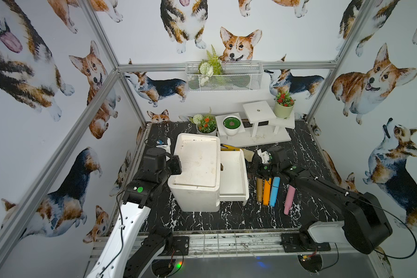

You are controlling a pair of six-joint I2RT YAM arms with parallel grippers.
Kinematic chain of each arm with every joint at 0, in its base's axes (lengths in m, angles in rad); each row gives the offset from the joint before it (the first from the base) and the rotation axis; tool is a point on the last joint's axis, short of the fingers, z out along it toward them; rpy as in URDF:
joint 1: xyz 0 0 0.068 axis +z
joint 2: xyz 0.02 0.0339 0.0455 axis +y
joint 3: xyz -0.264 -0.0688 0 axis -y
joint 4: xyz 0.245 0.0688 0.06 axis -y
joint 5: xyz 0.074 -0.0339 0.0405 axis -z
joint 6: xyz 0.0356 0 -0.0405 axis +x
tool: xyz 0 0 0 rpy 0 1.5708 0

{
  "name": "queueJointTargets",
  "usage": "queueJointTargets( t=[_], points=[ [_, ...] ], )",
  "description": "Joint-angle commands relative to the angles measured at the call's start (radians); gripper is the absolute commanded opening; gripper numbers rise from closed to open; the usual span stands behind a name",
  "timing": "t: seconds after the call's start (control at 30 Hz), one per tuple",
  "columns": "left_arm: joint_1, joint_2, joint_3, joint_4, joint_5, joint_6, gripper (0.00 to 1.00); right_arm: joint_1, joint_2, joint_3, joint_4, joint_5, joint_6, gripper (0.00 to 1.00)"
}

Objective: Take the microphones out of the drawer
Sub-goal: Close the drawer in the storage box.

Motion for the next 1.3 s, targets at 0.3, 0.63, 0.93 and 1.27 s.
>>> queueJointTargets(
  t=[0.3,0.63,0.93,1.27],
  points=[
    [-0.001,0.005,-0.022,-0.099,0.069,-0.045,0.02,0.090,0.075,0.060,0.080,-0.023,0.039,0.00],
    [0.000,0.009,-0.020,-0.093,0.069,-0.041,0.02,0.166,0.159,0.108,0.156,-0.034,0.088,0.00],
    [-0.001,0.009,-0.017,-0.097,0.068,-0.037,0.02,0.244,0.298,0.204,0.215,-0.056,0.119,0.00],
    [-0.001,0.008,-0.016,-0.102,0.068,-0.035,0.02,0.260,0.324,0.239,0.207,-0.053,0.114,0.00]
  ],
)
